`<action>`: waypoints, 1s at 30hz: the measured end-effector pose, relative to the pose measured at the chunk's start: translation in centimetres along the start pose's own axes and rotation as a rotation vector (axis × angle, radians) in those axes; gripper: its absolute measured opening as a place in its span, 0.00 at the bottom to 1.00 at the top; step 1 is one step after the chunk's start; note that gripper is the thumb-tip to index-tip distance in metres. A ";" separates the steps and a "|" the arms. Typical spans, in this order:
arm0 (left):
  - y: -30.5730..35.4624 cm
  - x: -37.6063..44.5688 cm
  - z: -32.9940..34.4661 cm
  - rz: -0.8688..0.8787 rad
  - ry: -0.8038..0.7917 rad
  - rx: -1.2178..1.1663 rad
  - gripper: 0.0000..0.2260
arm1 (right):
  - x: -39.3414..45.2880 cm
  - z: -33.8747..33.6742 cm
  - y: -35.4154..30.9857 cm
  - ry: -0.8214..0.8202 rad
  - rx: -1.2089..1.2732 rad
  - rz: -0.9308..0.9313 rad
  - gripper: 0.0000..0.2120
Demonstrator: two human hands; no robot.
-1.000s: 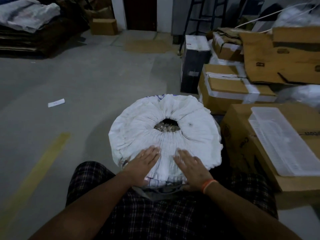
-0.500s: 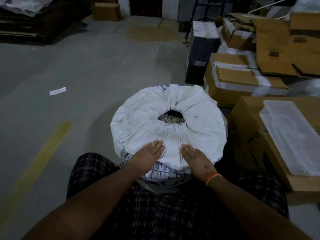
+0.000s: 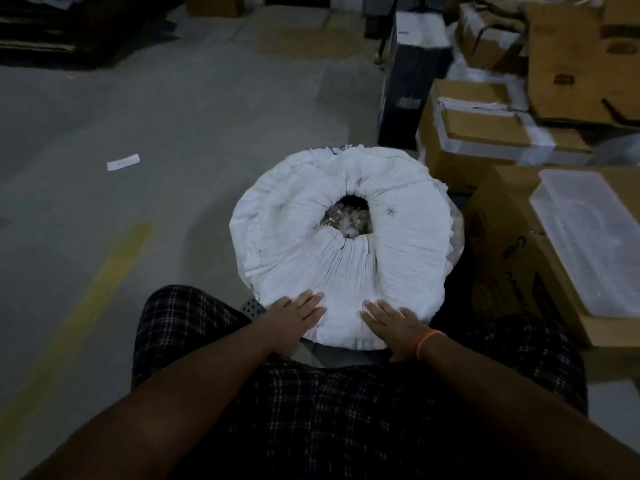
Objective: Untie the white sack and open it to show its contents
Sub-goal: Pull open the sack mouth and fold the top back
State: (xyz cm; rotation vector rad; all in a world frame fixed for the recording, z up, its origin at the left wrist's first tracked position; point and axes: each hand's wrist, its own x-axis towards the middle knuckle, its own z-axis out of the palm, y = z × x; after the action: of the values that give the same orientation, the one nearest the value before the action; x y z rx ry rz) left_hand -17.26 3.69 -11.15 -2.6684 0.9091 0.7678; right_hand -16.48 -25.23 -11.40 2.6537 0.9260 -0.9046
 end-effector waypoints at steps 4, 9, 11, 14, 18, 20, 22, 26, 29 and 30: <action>0.5 0.6 -1.2 -0.017 -0.062 -0.046 0.44 | 1.0 -1.6 0.0 -0.059 0.054 0.009 0.46; 0.0 1.3 -6.0 0.008 0.617 -0.482 0.25 | 0.2 -6.8 1.6 0.611 0.581 -0.005 0.22; -1.5 2.4 -8.4 -0.069 0.904 -0.665 0.17 | 0.4 -9.3 4.0 0.882 0.768 0.025 0.13; -4.9 4.6 -12.7 -0.231 1.121 -0.909 0.12 | 1.3 -13.1 8.7 0.995 0.948 0.140 0.11; -11.2 8.9 -16.1 -0.401 1.162 -0.988 0.12 | 3.6 -16.5 15.4 1.012 0.898 0.198 0.09; -13.7 11.2 -16.7 -0.448 1.121 -0.926 0.13 | 5.0 -17.9 18.0 1.004 0.854 0.229 0.10; -15.5 13.5 -17.1 -0.484 1.090 -0.848 0.13 | 6.7 -18.5 20.3 0.931 0.841 0.289 0.12; -17.2 15.6 -17.7 -0.777 0.513 -0.937 0.21 | 9.5 -18.6 23.2 0.673 0.876 0.403 0.15; -19.3 16.7 -16.4 -0.706 0.302 -1.083 0.29 | 10.0 -19.6 24.2 0.519 1.097 0.303 0.21; -20.1 16.9 -16.1 -0.640 0.304 -1.119 0.30 | 10.0 -20.0 24.7 0.483 1.139 0.245 0.22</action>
State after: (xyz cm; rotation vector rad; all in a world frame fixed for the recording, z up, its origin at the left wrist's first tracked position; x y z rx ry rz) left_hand 13.07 5.11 -6.10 -3.7162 -0.6021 0.8489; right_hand 14.67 -32.45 -2.04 3.9427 0.0389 -0.8970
